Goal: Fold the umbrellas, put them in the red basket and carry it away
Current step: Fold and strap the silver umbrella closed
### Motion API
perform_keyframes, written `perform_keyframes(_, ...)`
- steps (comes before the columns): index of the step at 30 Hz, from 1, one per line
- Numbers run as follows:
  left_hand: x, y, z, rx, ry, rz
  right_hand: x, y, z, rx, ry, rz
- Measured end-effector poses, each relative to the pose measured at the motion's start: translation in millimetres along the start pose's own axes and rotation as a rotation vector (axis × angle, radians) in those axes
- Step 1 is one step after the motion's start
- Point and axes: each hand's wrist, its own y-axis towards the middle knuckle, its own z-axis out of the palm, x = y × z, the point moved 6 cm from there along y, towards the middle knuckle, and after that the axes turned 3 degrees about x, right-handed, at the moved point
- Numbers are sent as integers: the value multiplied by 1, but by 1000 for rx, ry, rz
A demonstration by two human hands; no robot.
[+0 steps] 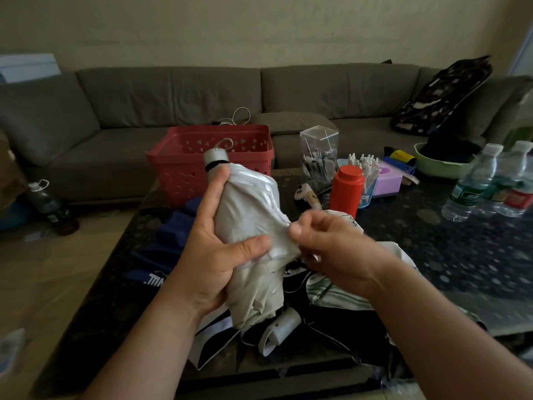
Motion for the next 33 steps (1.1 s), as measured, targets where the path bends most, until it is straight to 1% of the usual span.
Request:
perform_keyframes(1, 0, -1, 2, 12, 23, 3, 12, -1, -7, -56, -6, -82)
perform_keyframes(3, 1, -3, 5, 36, 78, 4, 36, -3, -16, -157, -100, -256)
perform_keyframes(5, 4, -4, 10, 69, 126, -4, 50, -5, -14, -175, -177, -379)
perform_keyframes(6, 5, -4, 13, 83, 140, -8, 53, -5, -10, -166, -204, -401)
perform_keyframes(8, 7, -5, 18, 114, 139, -16, 50, -2, -4, -154, -281, -388)
perform_keyframes(11, 8, -6, 23, 141, 118, -24, 41, 1, -3, -142, -357, -282)
perform_keyframes(14, 8, -7, 24, 168, 70, -38, 36, 2, -6, -65, -262, -249)
perform_keyframes(17, 7, -9, 30, 234, -9, -41, 27, 6, -8, -61, -238, -233)
perform_keyframes(19, 6, -11, 34, 278, -43, -41, 17, 9, -2, -29, -166, -191)
perform_keyframes(21, 5, -11, 34, 279, -51, -46, 11, 10, -1, -23, -126, -175)
perform_keyframes(24, 7, -11, 33, 237, -8, -46, 18, 9, -7, -86, -217, -231)
perform_keyframes(27, 9, -11, 35, 236, 90, -65, 34, 5, -7, -108, -103, -301)
perform_keyframes(28, 10, -12, 36, 236, 144, -62, 38, 4, -8, -127, -123, -333)
perform_keyframes(30, 12, -12, 42, 258, 235, -54, 46, 1, -7, -166, -318, -422)
perform_keyframes(31, 13, -13, 44, 275, 251, -53, 47, 1, -3, -151, -397, -445)
perform_keyframes(33, 14, -14, 46, 294, 206, -71, 34, 8, -1, -91, -452, -396)
